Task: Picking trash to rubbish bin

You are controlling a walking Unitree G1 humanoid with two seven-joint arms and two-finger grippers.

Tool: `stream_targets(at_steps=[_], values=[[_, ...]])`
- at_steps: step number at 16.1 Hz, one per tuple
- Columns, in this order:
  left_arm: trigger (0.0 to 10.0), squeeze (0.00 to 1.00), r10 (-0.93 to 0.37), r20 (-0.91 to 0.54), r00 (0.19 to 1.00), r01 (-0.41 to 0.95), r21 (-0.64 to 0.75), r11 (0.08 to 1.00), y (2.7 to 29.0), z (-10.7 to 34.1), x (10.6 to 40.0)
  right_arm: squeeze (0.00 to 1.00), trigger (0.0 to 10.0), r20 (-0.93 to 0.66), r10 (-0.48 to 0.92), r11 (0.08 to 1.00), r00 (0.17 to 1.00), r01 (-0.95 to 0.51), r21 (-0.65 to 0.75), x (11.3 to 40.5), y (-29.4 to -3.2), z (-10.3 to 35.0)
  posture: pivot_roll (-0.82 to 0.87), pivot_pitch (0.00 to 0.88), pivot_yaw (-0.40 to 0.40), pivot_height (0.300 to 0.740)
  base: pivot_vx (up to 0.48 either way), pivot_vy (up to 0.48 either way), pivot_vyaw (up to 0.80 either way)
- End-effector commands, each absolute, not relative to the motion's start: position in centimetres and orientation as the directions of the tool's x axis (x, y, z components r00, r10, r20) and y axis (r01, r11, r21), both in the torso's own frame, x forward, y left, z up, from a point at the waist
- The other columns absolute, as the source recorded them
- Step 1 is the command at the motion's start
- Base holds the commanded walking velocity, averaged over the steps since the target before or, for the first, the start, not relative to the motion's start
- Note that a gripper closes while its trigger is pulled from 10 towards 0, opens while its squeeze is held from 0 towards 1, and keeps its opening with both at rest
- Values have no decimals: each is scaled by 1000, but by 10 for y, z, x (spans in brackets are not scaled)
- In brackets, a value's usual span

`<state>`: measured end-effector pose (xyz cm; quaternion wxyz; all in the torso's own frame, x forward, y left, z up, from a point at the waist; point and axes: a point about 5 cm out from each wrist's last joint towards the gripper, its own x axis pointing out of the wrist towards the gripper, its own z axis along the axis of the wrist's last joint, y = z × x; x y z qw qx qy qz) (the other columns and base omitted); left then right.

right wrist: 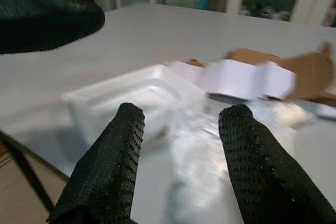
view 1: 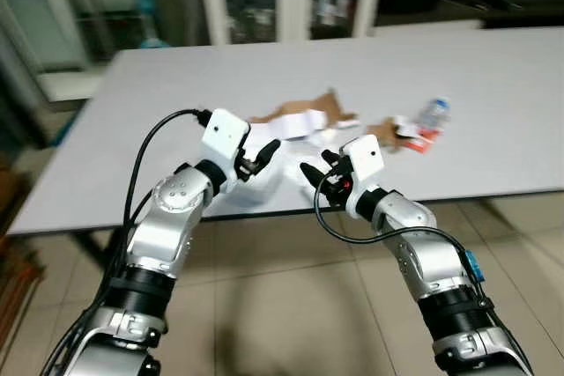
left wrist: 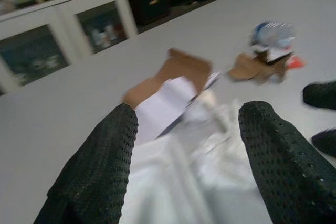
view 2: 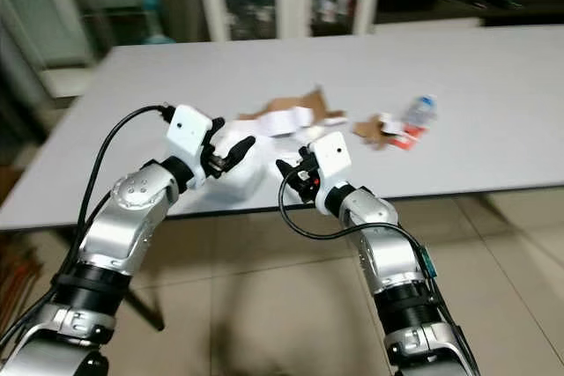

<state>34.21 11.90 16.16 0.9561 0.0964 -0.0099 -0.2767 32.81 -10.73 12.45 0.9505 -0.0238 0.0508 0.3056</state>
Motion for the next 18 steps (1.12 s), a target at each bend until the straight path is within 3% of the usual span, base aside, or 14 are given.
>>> stream_targets(at_steps=[1,3,6,13,18], values=[[10000,0,-520,-25,854,517,147,843,126,162,344,0,10000,-105,566,822,818,-570,-8,330,-109,128,28,18,55,740,0,0,0],[10000,0,-552,-46,832,554,84,828,126,156,342,0,10000,-119,554,829,824,-559,-13,331,-111,126,25,17,57,740,0,0,0],[10000,0,-572,-167,803,590,92,802,129,139,344,0,10000,-128,554,828,823,-560,-15,332,-111,125,28,14,56,740,0,0,0],[10000,0,-620,-258,741,649,37,760,118,118,345,0,10000,-114,589,804,800,-595,-14,328,-101,127,22,12,65,740,0,0,0],[10000,0,-574,-262,776,609,76,790,103,127,367,0,10000,-105,593,802,798,-597,-8,328,-98,128,13,1,74,740,0,0,0]])
